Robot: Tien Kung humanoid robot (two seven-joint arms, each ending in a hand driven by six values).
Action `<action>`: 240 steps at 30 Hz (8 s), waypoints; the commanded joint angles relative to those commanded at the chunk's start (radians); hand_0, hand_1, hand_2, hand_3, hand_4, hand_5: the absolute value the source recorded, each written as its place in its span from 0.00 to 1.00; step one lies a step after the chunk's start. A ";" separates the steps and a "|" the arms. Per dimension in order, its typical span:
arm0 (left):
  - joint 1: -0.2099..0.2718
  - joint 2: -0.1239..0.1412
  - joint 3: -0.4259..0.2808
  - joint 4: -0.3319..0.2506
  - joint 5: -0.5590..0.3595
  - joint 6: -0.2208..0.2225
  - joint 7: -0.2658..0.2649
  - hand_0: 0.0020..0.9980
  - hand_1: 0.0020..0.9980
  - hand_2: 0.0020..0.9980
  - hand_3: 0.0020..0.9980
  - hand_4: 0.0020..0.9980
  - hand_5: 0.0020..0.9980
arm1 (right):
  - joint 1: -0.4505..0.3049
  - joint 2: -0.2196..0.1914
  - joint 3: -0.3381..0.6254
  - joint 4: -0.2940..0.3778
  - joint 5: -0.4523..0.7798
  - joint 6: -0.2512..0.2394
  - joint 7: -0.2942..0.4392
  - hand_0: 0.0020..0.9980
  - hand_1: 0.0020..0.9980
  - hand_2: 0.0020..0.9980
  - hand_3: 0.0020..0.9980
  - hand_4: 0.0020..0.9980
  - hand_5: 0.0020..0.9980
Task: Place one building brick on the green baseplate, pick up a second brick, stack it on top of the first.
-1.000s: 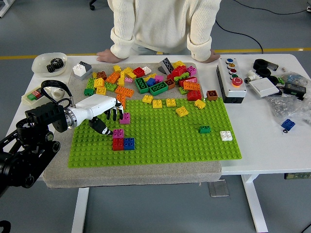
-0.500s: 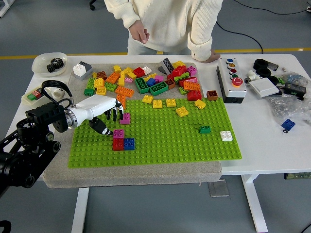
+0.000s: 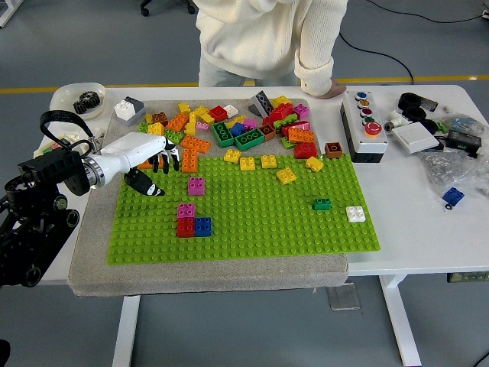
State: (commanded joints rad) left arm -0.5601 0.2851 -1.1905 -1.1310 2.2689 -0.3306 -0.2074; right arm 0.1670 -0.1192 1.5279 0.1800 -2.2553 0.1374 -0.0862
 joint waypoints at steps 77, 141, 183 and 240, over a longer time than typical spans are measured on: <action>0.132 0.001 0.025 -0.134 0.000 -0.092 0.014 0.93 0.77 0.90 0.60 1.00 0.63 | -0.002 0.001 0.003 0.000 -0.005 -0.002 0.002 0.74 0.64 0.72 0.59 0.83 0.41; 0.066 -0.057 -0.086 -0.158 0.000 -0.036 0.131 0.69 0.62 0.70 0.61 1.00 0.38 | -0.001 0.002 0.001 0.000 -0.002 0.001 0.000 0.74 0.64 0.72 0.59 0.83 0.42; 0.052 -0.145 -0.162 -0.162 0.000 -0.095 0.251 0.66 0.59 0.64 0.72 1.00 0.00 | 0.002 -0.002 -0.007 0.000 -0.014 0.006 -0.001 0.74 0.64 0.71 0.59 0.83 0.42; 0.024 -0.181 -0.144 0.051 0.000 -0.022 0.166 0.70 0.63 0.61 0.73 1.00 0.00 | 0.002 -0.001 -0.002 0.000 -0.012 0.006 0.002 0.74 0.64 0.71 0.59 0.83 0.41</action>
State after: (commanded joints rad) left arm -0.5362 0.1046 -1.3344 -1.0799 2.2689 -0.3528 -0.0417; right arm 0.1695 -0.1205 1.5260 0.1800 -2.2668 0.1430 -0.0845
